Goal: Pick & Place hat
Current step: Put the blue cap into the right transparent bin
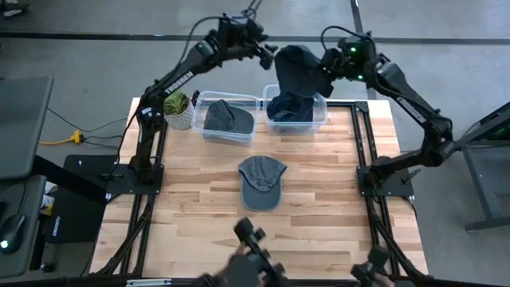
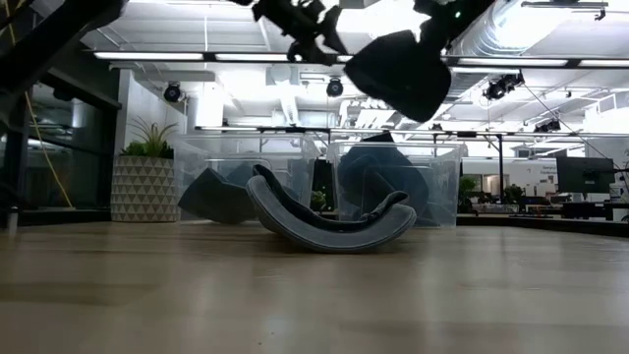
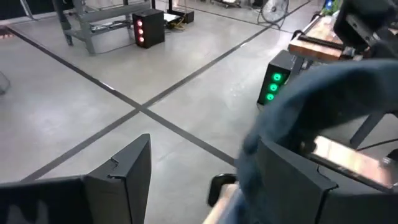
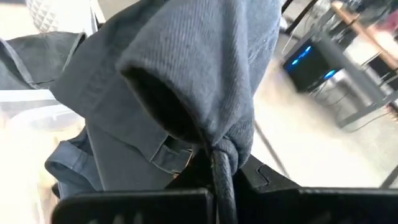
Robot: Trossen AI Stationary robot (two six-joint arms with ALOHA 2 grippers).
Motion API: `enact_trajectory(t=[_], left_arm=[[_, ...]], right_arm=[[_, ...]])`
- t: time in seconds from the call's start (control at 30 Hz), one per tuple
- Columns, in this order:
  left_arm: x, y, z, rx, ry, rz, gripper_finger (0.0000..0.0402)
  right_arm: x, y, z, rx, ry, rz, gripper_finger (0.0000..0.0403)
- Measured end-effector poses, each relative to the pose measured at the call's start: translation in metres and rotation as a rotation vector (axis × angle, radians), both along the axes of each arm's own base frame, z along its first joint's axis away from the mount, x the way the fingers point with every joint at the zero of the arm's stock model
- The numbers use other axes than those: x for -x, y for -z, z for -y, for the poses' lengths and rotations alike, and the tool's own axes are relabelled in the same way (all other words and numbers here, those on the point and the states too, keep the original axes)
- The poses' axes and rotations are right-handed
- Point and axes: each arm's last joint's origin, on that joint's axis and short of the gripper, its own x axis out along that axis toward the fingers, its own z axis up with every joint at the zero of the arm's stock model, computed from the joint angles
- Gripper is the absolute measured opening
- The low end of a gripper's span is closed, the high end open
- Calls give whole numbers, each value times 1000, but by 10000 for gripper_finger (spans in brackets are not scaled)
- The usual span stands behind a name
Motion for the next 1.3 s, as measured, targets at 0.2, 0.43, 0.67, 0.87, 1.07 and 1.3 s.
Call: enact_trajectory(t=[0.2,0.43,0.67,0.87,1.07,1.3], left_arm=[[39,-5,-44,-6,13,31,238],[71,-10,-74,-40,47,80,238],[86,-15,-86,-73,76,120,238],[87,-17,-87,-89,96,136,238],[87,-17,-86,-91,131,136,238],[86,-17,-85,-84,158,137,238]], right_arm=[[-15,22,17,-125,11,3,5],[-29,37,24,-230,4,15,5],[-45,56,30,-285,-10,-34,5],[-55,78,39,-357,17,-79,5],[-57,90,42,-425,34,-112,5],[-53,99,42,-471,37,-144,5]])
